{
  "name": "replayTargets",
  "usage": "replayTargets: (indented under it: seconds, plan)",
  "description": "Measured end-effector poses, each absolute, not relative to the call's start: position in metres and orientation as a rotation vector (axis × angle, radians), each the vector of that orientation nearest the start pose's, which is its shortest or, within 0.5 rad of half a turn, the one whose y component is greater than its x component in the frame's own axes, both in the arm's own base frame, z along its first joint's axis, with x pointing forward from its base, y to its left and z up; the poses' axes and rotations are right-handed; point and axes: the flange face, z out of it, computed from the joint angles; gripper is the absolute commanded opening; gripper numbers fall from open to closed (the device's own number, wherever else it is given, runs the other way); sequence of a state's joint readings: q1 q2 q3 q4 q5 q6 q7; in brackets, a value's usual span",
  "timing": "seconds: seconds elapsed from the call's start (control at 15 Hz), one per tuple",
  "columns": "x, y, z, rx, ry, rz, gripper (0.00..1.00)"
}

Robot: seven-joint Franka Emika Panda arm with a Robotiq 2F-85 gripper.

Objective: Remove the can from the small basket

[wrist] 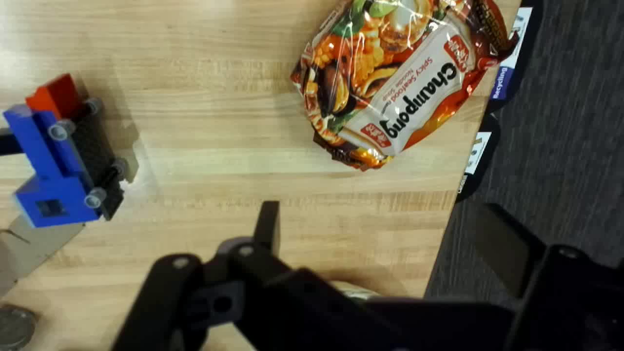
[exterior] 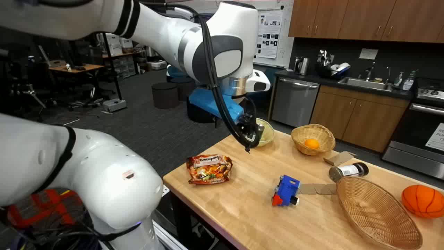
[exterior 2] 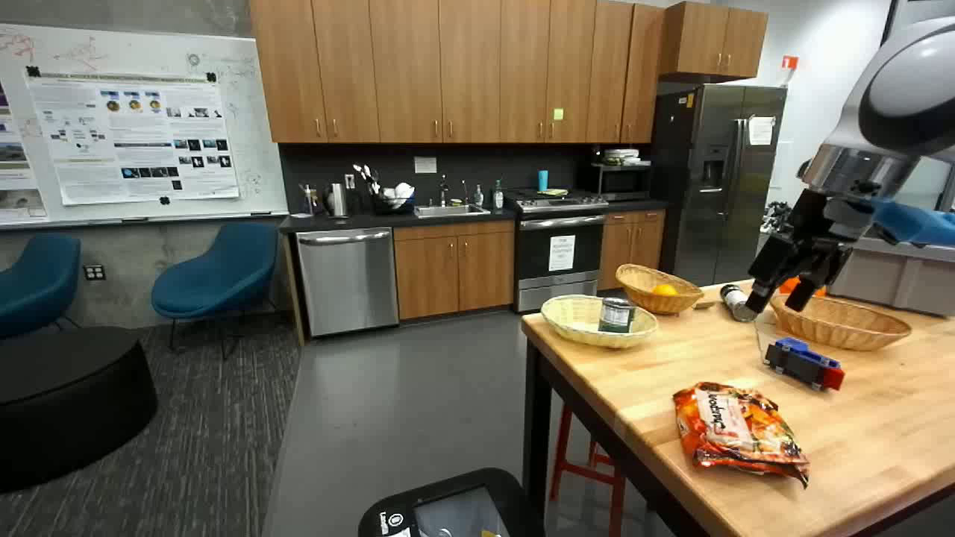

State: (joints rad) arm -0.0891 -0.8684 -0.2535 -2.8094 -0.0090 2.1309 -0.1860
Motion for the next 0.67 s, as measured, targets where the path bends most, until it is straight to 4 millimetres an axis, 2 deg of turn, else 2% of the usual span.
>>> replayTargets:
  seconds: [0.2,0.67]
  plan:
    - [0.289,-0.094,0.425,-2.979,0.117,-0.249,1.0]
    - [0.289,-0.095,0.423,-2.979,0.118,-0.242,1.0]
